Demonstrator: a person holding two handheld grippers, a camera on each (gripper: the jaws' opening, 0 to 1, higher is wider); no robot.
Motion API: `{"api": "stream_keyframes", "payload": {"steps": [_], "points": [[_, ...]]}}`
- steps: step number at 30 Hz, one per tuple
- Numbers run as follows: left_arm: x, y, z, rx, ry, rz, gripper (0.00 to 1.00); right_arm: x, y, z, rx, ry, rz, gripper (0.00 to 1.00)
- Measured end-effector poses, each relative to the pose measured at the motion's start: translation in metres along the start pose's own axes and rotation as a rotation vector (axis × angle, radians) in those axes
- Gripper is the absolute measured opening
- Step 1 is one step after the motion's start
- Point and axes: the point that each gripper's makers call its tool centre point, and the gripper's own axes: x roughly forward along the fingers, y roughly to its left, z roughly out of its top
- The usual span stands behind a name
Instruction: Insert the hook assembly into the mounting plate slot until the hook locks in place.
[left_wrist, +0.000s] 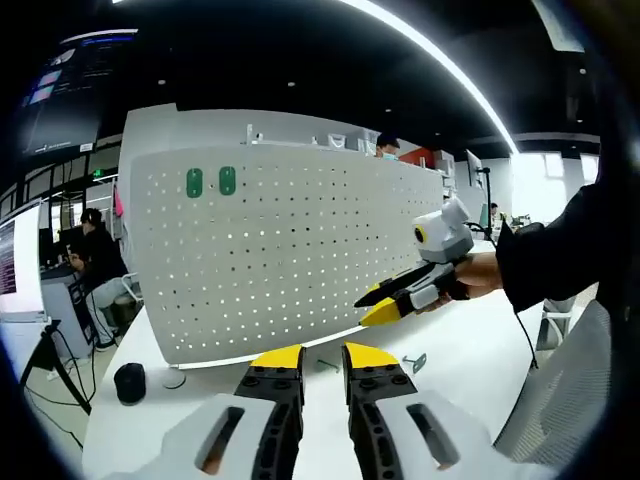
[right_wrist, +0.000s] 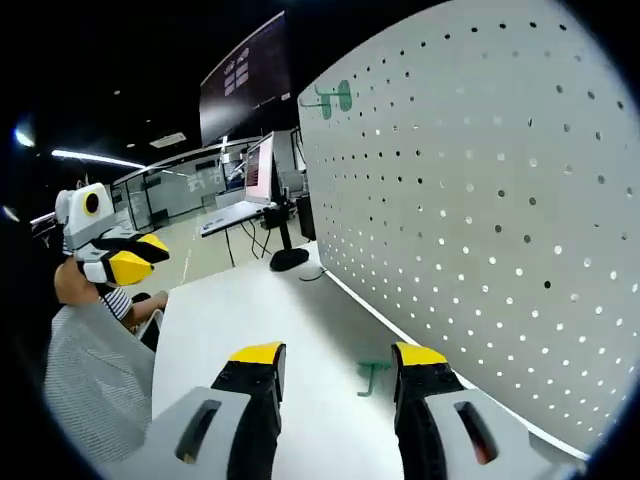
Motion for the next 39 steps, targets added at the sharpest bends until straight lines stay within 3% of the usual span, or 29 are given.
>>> {"api": "stream_keyframes", "payload": {"steps": [4,7,15,22,27,39], "points": [[0.003,-0.002,-0.004,-0.003,0.015,-0.018,0.14,0.02,-0.014,-0.013,-0.029,0.076,-0.041,0.4],[0.003,-0.003,-0.005,-0.001,0.02,-0.026,0.14,0.035,-0.016,-0.017,-0.034,0.096,-0.035,0.4],[0.003,-0.002,-0.008,-0.009,0.031,-0.024,0.13,0.069,-0.012,-0.042,-0.137,0.24,0.033,0.38],[0.003,0.001,-0.009,-0.017,0.034,-0.016,0.12,0.085,-0.014,-0.055,-0.265,0.328,0.054,0.33],[0.002,0.004,-0.009,-0.022,0.033,-0.006,0.11,0.088,-0.021,-0.063,-0.262,0.378,0.03,0.29],[0.001,0.003,-0.007,-0.037,0.022,-0.011,0.08,0.068,-0.016,-0.077,-0.24,0.444,0.03,0.19]]}}
